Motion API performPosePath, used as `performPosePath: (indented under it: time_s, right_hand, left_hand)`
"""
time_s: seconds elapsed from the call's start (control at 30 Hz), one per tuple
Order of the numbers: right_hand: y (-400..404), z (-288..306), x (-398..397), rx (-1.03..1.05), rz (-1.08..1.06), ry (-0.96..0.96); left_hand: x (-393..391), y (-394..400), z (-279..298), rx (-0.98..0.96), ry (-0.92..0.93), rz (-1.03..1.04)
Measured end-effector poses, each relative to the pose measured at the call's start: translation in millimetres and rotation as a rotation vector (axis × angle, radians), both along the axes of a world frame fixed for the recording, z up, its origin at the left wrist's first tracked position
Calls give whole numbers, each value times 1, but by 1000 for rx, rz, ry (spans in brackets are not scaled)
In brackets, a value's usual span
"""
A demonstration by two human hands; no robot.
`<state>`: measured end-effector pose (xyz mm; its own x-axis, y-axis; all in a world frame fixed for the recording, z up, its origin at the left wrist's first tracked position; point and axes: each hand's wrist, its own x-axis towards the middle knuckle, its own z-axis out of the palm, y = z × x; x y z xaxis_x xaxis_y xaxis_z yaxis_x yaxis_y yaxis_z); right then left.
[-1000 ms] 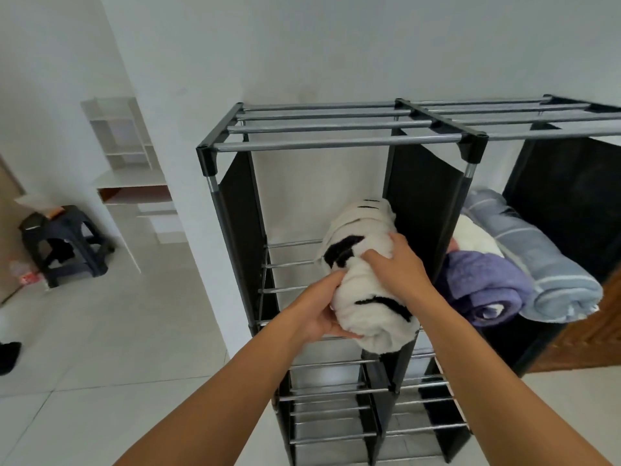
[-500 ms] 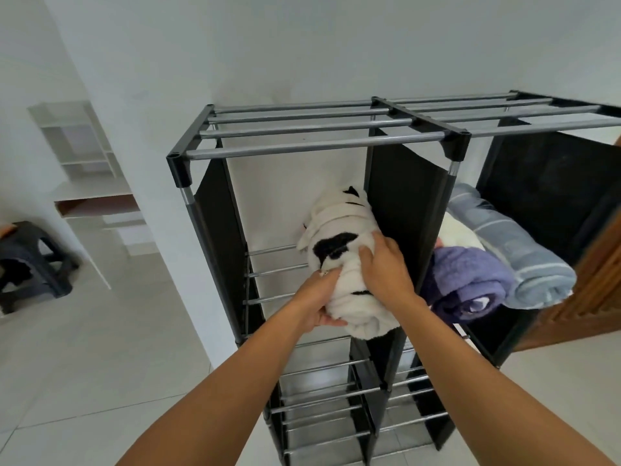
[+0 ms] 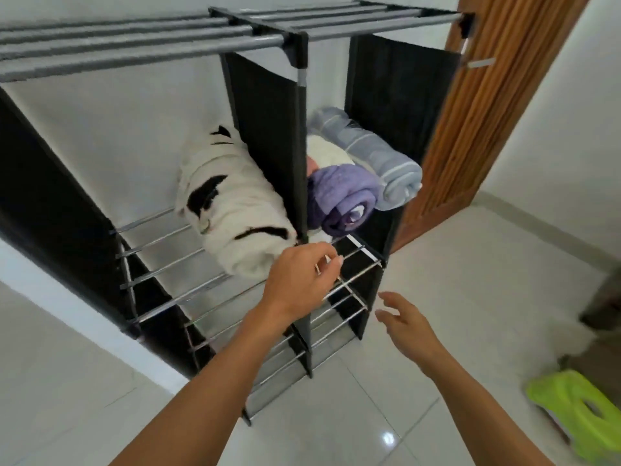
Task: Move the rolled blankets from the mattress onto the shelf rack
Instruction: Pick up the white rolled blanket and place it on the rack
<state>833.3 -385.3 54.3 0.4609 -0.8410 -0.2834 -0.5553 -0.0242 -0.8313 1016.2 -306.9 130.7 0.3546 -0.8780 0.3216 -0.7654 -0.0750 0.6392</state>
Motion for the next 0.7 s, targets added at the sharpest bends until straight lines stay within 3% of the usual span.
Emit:
performPosePath:
  time_s: [0.1, 0.2, 0.33, 0.5, 0.7]
  right_hand:
    - [-3, -39, -87, 189, -264, 17]
    - [20, -54, -185, 385, -605, -121]
    - [97, -56, -325, 533, -1105, -547]
    - [239, -58, -474, 450, -1631, -920]
    - [407, -57, -590, 268, -2047, -1023]
  left_hand:
    - [-61, -38, -46, 318, 20, -205]
    - [-138, -60, -78, 462, 15, -407]
    - [-256, -65, -92, 599, -97, -724]
    - [-423, -42, -90, 651, -275, -1023]
    - [-642, 51, -91, 799, -119, -1328]
